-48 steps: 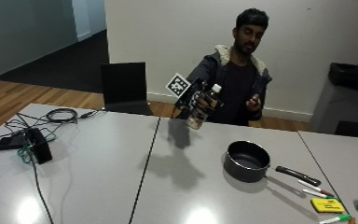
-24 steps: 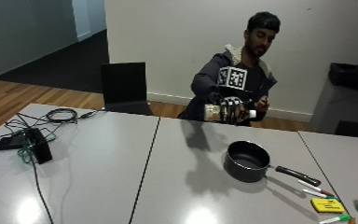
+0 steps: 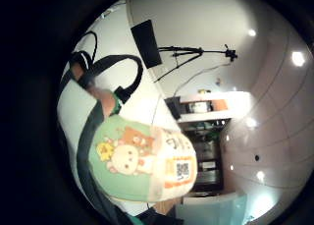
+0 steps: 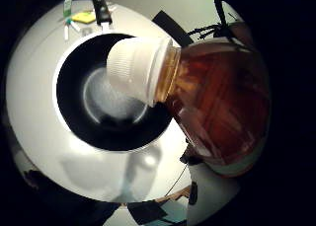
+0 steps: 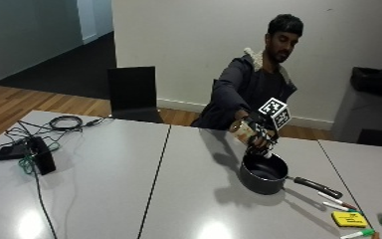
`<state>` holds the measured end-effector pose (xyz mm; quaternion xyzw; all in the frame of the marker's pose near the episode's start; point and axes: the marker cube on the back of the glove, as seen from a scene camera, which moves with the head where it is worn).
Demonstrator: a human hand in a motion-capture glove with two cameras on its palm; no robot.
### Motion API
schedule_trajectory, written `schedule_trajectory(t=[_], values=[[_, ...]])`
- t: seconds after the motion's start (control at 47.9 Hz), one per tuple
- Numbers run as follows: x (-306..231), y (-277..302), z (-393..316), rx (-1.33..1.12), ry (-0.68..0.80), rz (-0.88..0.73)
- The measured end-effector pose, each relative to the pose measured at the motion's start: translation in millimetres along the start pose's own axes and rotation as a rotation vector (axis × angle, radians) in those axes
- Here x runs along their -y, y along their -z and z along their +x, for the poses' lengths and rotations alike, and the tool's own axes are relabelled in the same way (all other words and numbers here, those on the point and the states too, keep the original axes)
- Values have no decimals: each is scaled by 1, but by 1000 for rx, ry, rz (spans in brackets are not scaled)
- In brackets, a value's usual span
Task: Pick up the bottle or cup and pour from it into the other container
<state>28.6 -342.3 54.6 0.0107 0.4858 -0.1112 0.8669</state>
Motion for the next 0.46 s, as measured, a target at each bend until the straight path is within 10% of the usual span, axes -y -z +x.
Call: schedule_trajectory(t=[0.459], values=[[6, 0, -18, 29, 15, 19]])
